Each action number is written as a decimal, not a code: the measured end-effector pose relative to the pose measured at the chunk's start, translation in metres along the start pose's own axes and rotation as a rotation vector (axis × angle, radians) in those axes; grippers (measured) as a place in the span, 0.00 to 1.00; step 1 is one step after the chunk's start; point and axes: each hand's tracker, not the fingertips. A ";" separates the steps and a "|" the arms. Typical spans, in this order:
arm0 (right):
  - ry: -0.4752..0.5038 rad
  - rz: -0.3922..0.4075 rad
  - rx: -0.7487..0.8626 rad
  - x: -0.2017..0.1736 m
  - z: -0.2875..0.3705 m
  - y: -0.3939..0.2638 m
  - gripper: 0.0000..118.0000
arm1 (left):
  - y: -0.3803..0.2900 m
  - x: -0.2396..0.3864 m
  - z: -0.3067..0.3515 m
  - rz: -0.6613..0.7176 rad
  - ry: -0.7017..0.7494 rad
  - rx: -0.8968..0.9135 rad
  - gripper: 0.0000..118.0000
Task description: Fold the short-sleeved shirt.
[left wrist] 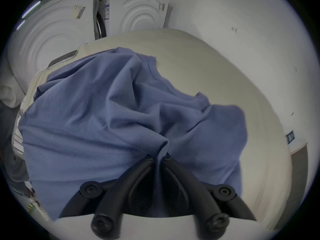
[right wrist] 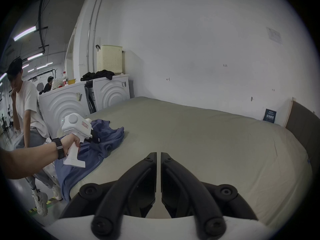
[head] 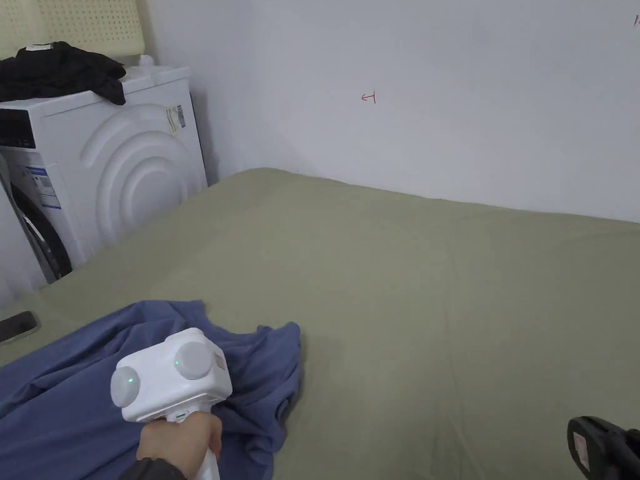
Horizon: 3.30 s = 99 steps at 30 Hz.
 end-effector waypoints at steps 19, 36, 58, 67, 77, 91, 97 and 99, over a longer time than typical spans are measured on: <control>-0.332 -0.102 0.069 0.114 0.115 -0.008 0.07 | -0.104 0.350 0.072 -0.544 -0.523 0.022 0.02; -0.663 -0.209 -0.005 0.203 0.234 -0.053 0.07 | -0.397 0.601 0.145 -0.942 -0.778 -0.227 0.02; -0.465 -0.194 0.056 0.137 0.193 -0.028 0.07 | -0.169 0.227 0.238 -0.749 -0.524 0.332 0.72; -0.400 -0.209 -0.007 0.115 0.161 -0.039 0.08 | -0.177 0.091 0.243 -0.511 -0.402 0.368 0.01; -0.401 -0.188 0.004 0.131 0.155 -0.032 0.07 | -0.157 0.170 0.164 -0.533 -0.469 0.187 0.23; -0.462 -0.188 -0.055 0.199 0.130 -0.048 0.08 | -0.162 0.278 0.020 -0.206 -0.286 -0.145 0.72; -0.533 -0.182 -0.154 0.228 0.117 -0.058 0.08 | -0.161 0.276 0.030 -0.198 -0.382 -0.074 0.04; -0.549 -0.175 -0.173 0.247 0.110 -0.061 0.08 | -0.166 0.281 0.035 -0.325 -0.340 -0.024 0.04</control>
